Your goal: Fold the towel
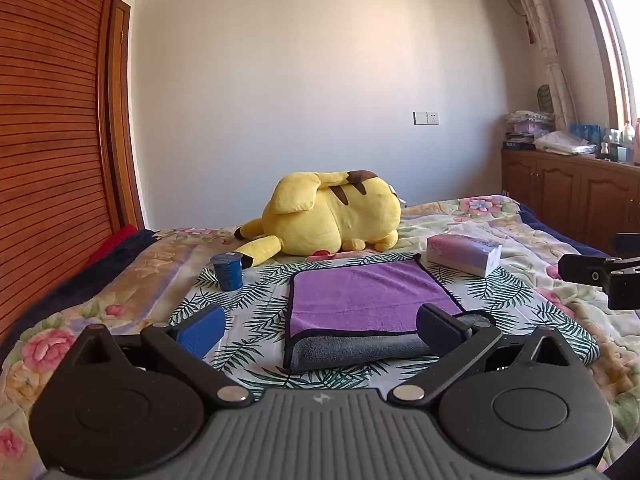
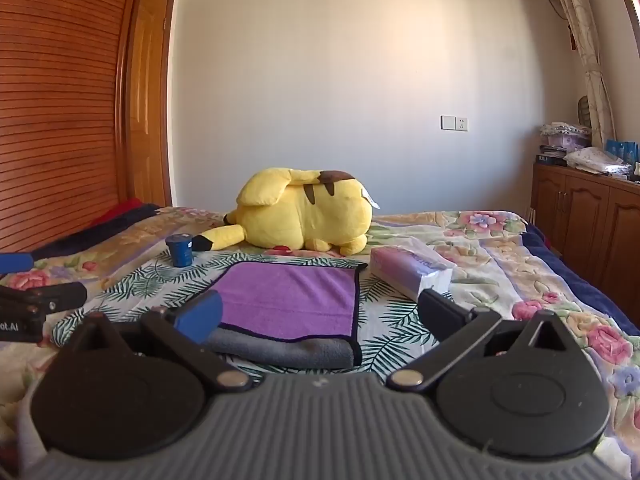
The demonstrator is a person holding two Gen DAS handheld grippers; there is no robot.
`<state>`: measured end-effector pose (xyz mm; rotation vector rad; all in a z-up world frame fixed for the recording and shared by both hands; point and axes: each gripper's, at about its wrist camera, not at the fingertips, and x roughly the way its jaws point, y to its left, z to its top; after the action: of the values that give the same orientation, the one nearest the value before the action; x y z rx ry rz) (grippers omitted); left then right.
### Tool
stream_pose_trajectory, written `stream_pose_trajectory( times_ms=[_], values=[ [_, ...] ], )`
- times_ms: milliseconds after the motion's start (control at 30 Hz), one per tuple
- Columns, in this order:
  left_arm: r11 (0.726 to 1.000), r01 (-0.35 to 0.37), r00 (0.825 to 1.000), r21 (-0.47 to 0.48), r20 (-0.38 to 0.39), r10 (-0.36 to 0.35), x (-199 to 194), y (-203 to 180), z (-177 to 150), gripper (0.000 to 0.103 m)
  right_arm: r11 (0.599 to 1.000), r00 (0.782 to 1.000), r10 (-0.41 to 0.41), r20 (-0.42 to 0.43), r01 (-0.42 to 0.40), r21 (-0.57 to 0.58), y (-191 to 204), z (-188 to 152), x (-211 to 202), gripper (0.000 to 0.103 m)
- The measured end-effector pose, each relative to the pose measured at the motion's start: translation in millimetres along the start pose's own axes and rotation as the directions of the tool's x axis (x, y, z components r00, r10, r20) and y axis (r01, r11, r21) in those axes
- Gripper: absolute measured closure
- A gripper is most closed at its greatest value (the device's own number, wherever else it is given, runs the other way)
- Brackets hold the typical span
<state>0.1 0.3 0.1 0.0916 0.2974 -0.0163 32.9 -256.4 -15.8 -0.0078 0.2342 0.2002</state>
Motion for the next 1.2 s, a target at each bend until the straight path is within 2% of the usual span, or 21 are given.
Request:
stream_pose_trajectory(
  times_ms=[1200],
  values=[
    [1.000,-0.009,1.000,0.017,0.010,0.008,0.2,0.6,0.8,0.016,1.000,1.000,-0.002,0.001,0.002,0.001,-2.5,-1.7,0.3,0.000]
  ],
)
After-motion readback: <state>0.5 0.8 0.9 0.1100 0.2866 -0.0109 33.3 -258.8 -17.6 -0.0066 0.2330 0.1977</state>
